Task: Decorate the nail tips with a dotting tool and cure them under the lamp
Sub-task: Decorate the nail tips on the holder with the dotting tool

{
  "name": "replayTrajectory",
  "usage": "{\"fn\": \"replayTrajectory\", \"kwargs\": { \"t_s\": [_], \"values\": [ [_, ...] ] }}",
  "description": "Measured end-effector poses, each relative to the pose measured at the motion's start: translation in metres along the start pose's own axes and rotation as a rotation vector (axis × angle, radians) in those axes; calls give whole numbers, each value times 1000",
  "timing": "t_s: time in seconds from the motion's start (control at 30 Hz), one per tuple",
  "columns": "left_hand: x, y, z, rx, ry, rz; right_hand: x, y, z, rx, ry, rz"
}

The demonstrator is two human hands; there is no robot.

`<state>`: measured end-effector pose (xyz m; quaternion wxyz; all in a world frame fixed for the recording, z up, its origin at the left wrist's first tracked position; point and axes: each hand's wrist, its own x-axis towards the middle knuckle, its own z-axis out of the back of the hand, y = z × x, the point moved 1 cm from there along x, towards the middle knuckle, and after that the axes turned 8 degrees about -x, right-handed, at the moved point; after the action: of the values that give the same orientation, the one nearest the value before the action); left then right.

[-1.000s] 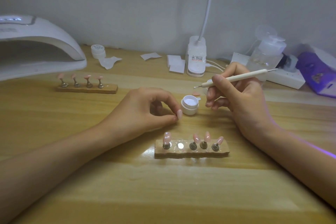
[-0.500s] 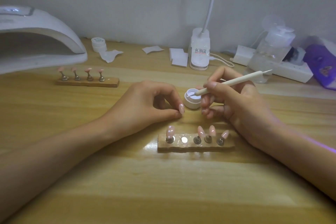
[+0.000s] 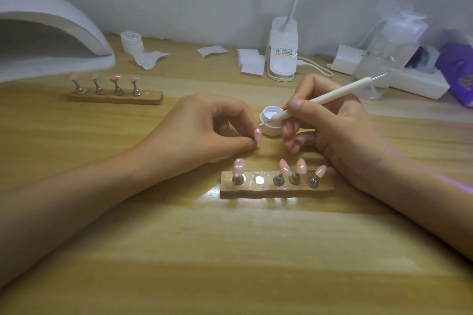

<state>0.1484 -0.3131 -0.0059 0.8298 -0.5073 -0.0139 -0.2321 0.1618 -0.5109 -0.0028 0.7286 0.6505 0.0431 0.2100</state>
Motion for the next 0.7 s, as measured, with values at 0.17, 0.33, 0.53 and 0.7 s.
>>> {"fn": "replayTrajectory", "kwargs": {
  "t_s": [0.17,0.33,0.53,0.7],
  "values": [
    [0,1,2,-39,-18,23,0,0,0,-14,15,-1],
    [1,0,1,-38,-13,29,-1,0,0,-20,21,-9],
    [1,0,0,-39,-5,32,-1,1,0,-29,21,-13],
    [0,0,2,-37,5,33,-1,1,-1,-42,17,-20]
  ]
}}
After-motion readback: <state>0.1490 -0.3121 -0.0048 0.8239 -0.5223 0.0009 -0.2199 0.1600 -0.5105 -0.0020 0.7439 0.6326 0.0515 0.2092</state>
